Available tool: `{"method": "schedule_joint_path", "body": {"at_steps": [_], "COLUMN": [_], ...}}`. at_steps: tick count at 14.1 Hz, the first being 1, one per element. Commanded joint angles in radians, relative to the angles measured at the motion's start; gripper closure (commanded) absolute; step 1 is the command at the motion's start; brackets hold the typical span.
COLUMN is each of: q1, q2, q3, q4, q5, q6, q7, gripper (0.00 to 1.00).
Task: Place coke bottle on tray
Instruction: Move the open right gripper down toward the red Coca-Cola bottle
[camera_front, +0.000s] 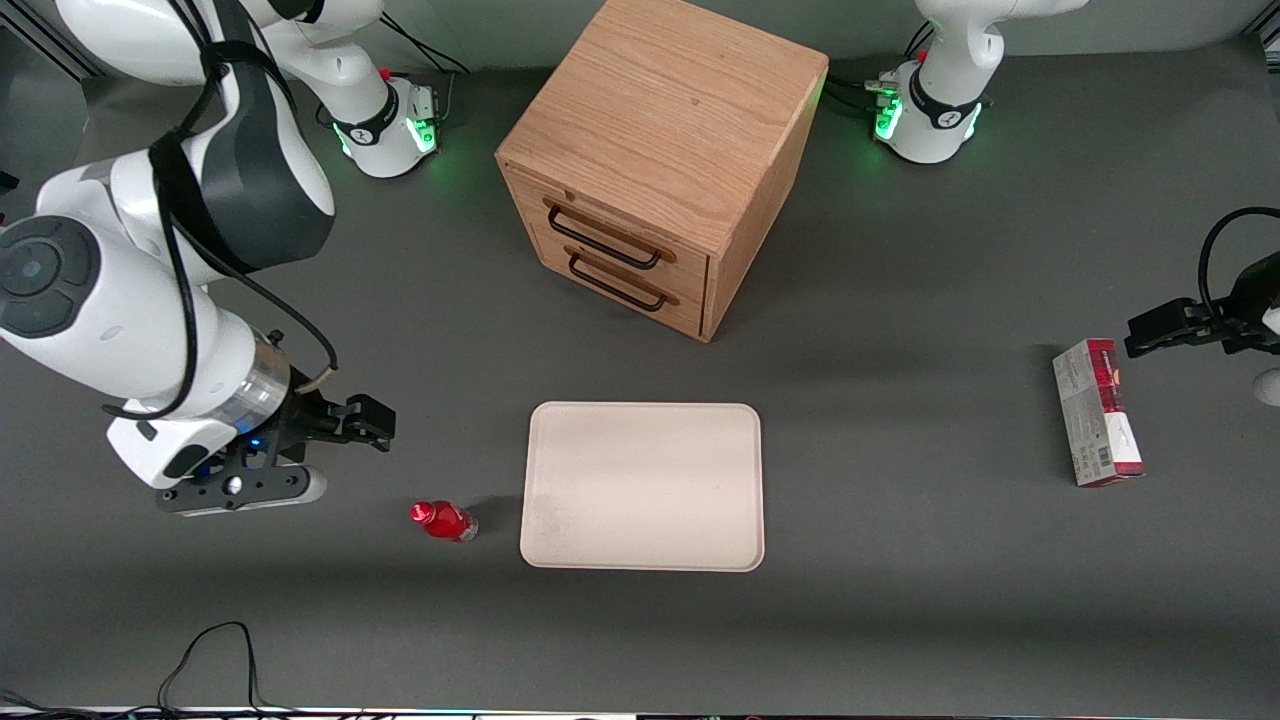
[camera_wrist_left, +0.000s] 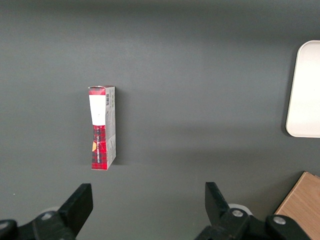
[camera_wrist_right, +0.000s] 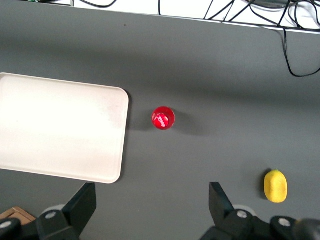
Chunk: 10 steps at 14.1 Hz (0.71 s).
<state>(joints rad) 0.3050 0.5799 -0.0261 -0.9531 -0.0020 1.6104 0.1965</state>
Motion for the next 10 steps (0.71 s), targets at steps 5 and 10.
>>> {"method": "schedule_joint_path", "body": {"at_steps": [5,10], "q1": [-0.007,-0.012], "q2": [0.142,0.253], "q3": [0.003,0.002], "q4": [0.063,0.062], "q5": [0.003,0.005], "q6": [0.091,0.212], "q7": [0.02,0.02], "gripper": [0.0,0.0]}}
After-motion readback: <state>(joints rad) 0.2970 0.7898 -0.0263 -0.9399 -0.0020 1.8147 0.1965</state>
